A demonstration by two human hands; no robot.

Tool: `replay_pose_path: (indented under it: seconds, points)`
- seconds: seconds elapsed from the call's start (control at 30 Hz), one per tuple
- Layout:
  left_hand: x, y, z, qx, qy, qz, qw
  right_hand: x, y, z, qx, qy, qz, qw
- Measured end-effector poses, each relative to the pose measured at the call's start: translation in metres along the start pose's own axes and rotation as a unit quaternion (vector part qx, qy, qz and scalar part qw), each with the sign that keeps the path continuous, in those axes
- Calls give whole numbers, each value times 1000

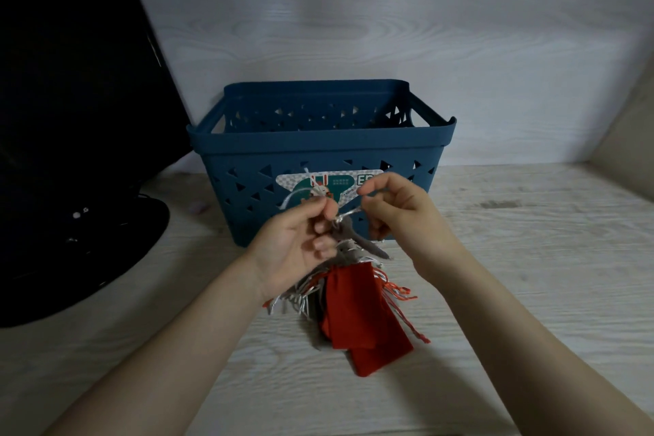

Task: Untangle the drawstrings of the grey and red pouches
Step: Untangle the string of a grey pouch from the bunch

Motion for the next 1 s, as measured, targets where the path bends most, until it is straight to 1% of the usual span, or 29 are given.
replay_pose_path:
  seconds: [0.07,0.1,0.17,0.23,0.3,0.33,0.4,0.47,0.53,0.6,0.63,0.73,0.87,1.0]
  points:
    - [-2,1,-1,-14,93,31,995,-3,1,-5,-31,-32,1,999]
    - [-3,2,-1,-11,154,52,987,-4,0,-9,-56,-64,-5,996]
    - [-3,6,3,8,278,89,956,-1,-1,-19,-117,-155,-32,980]
    - [0,5,7,29,383,111,916,6,-3,-26,-182,-265,-56,945]
    - [5,3,12,53,469,95,876,13,-3,-32,-235,-339,-53,909]
    - [9,1,14,70,500,71,860,15,-3,-33,-247,-354,-51,901]
    - [17,-2,17,111,550,29,827,17,0,-33,-248,-356,-56,899]
    - [21,-5,18,137,573,13,808,20,1,-32,-227,-330,-74,913]
    - [19,-5,18,138,562,28,815,19,2,-30,-197,-276,-89,936]
    - [13,-3,16,109,529,55,840,16,3,-25,-170,-239,-96,951]
    - [9,-3,15,96,511,63,852,14,3,-22,-159,-242,-101,952]
    - [4,-2,14,83,461,77,880,10,1,-14,-161,-294,-113,935]
    - [1,-1,11,45,402,81,911,7,-2,-16,-222,-326,-69,916]
    - [0,2,10,44,355,103,928,4,-4,-18,-237,-369,-18,899]
Point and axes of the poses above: each hand's wrist, its own y-axis towards the middle knuckle, its own x-axis out of the palm, z = x × y, the point moved 5 cm from there along y, towards the middle knuckle, and after that the axes turned 4 degrees about y, right-handed, at the moved point
